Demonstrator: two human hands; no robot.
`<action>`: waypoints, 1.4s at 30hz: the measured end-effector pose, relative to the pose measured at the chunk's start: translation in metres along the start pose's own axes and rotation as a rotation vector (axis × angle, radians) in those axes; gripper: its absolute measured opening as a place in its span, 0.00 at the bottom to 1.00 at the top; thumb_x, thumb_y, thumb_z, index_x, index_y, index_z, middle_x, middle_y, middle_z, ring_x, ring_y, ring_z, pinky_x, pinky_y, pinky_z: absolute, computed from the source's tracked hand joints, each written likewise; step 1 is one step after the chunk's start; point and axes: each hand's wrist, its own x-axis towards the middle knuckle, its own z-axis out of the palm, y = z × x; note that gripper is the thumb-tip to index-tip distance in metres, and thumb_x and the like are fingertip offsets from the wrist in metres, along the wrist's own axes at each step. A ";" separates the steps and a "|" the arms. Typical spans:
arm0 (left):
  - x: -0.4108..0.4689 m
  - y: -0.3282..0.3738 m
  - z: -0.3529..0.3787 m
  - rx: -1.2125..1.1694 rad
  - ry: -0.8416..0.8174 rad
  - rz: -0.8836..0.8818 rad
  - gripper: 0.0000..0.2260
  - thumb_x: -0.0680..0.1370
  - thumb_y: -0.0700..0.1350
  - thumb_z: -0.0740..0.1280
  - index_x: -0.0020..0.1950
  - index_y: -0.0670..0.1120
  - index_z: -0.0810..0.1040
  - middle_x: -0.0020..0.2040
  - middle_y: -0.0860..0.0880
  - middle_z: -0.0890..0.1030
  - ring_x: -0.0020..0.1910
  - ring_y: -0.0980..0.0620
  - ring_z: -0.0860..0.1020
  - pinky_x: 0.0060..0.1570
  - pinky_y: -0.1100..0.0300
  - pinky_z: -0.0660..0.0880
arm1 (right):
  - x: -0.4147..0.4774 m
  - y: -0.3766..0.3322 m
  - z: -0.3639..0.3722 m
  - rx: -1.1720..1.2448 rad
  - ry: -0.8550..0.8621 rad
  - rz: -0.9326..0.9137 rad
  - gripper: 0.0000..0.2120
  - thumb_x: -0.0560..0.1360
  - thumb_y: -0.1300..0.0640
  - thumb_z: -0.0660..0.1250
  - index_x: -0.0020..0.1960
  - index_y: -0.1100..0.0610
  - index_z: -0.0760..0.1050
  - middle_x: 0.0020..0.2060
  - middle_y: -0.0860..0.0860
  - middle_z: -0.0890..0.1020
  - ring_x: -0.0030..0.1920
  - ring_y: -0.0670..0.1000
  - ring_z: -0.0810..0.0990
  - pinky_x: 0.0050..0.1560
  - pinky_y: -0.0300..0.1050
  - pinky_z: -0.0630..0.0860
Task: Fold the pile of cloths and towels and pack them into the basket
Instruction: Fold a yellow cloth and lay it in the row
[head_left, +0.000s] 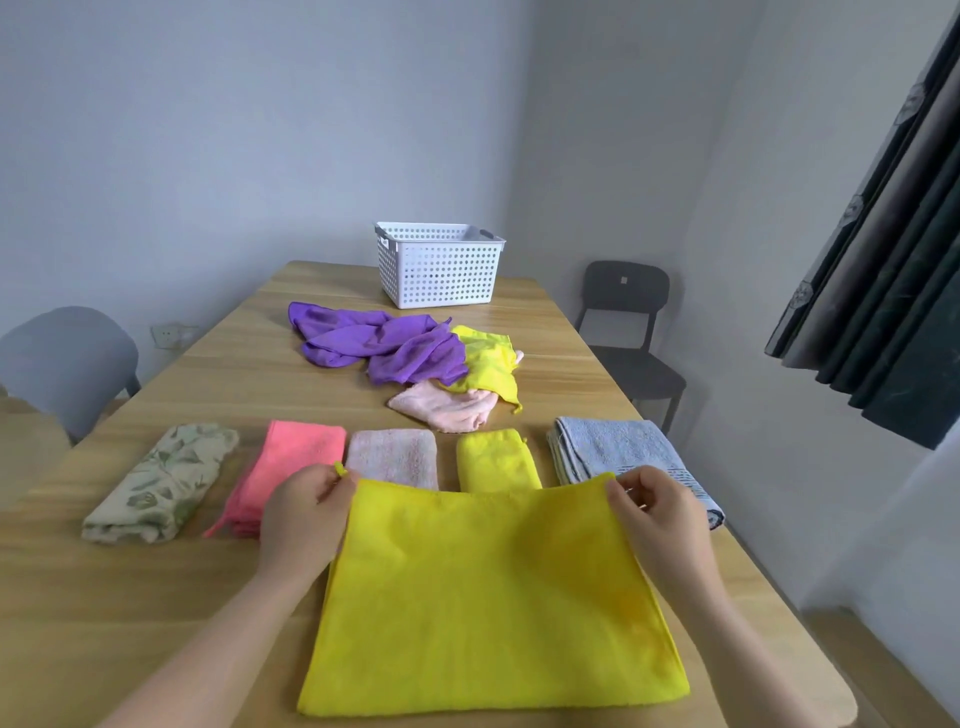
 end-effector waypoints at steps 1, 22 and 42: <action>-0.002 0.001 -0.001 -0.041 -0.029 -0.004 0.22 0.71 0.55 0.64 0.26 0.42 0.64 0.20 0.50 0.63 0.22 0.55 0.63 0.28 0.58 0.56 | -0.003 -0.006 -0.001 0.017 -0.014 -0.007 0.07 0.75 0.56 0.68 0.38 0.54 0.76 0.25 0.48 0.75 0.25 0.45 0.70 0.26 0.36 0.64; -0.062 0.030 -0.015 -0.449 -0.126 -0.031 0.08 0.72 0.50 0.72 0.37 0.47 0.82 0.31 0.44 0.77 0.34 0.57 0.72 0.34 0.67 0.66 | -0.070 -0.105 0.085 0.181 -0.431 -0.011 0.07 0.73 0.55 0.69 0.39 0.51 0.72 0.28 0.51 0.82 0.27 0.47 0.81 0.35 0.51 0.78; -0.051 0.042 -0.011 -0.305 -0.143 0.092 0.13 0.76 0.45 0.68 0.32 0.43 0.75 0.24 0.50 0.63 0.25 0.59 0.61 0.26 0.63 0.57 | -0.038 -0.074 0.068 0.100 -0.382 -0.298 0.13 0.73 0.63 0.68 0.50 0.47 0.80 0.44 0.42 0.80 0.45 0.42 0.78 0.42 0.31 0.72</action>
